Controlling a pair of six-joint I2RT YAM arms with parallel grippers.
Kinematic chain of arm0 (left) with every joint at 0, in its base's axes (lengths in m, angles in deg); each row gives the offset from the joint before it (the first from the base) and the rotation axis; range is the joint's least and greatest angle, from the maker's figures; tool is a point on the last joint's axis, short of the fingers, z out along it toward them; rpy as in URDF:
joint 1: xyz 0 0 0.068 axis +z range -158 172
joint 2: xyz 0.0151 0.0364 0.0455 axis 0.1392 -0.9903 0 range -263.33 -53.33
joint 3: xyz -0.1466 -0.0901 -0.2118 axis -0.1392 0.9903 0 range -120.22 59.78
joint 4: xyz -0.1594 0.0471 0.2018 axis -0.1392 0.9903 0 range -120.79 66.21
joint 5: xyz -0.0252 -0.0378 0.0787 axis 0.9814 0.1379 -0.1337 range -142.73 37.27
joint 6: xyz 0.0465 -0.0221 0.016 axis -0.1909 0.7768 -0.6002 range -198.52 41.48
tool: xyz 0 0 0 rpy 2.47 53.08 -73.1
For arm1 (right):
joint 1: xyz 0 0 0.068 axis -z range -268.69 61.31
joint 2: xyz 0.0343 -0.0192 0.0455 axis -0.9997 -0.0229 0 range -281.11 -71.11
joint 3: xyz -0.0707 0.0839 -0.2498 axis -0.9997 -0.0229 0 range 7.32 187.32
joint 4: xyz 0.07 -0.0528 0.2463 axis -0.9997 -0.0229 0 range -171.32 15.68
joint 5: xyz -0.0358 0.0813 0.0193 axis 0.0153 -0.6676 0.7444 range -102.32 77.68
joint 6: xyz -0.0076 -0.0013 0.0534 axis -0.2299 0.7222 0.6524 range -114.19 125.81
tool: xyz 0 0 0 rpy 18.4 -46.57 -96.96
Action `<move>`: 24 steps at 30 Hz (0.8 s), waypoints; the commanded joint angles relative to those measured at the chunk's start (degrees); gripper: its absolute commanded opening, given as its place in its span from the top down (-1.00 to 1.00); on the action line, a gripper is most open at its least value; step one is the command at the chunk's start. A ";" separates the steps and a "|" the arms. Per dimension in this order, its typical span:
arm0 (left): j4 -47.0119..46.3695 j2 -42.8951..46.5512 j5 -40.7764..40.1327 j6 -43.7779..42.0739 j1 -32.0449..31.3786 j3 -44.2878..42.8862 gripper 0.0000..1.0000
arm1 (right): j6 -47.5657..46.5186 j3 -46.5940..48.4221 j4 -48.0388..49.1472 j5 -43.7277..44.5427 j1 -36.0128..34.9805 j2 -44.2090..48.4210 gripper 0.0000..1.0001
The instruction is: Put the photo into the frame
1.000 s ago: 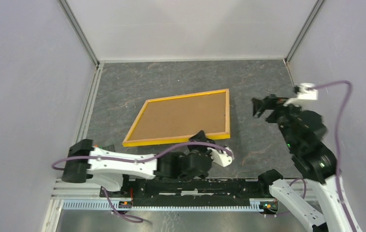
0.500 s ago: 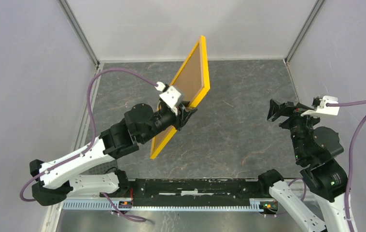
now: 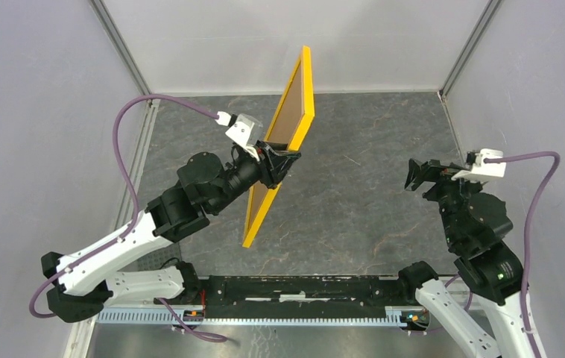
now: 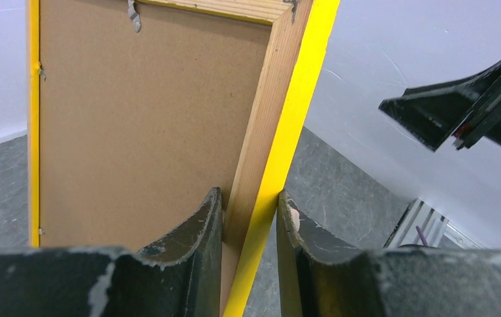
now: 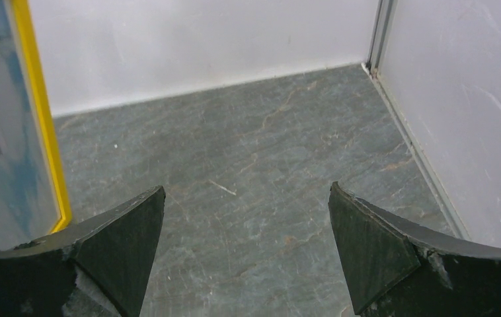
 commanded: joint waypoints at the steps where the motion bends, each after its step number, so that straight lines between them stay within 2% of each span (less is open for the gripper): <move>1: -5.23 3.51 -3.70 7.68 -0.23 -2.91 0.95 | 0.90 -3.27 2.74 -3.27 0.06 -1.44 -0.96; 7: -6.06 6.37 -4.24 8.38 -0.24 -1.58 0.95 | 2.64 -6.41 6.36 -8.17 0.08 -3.21 -0.96; 9: -5.69 6.06 -4.47 8.82 -0.30 -2.07 0.95 | 3.89 -8.93 9.46 -12.94 0.12 -4.50 -0.96; 12: -6.23 5.74 -4.67 9.08 -0.28 -3.28 0.95 | 4.32 -11.79 14.14 -26.10 0.11 -8.90 -0.96; 15: -7.36 4.97 -2.22 9.39 -0.30 -5.31 0.95 | 5.17 -13.24 17.49 -35.05 0.07 -13.25 -0.96; 24: -14.06 -0.88 4.87 14.95 -0.49 -9.54 0.95 | 8.23 -16.12 25.09 -48.38 -0.09 -17.68 -0.90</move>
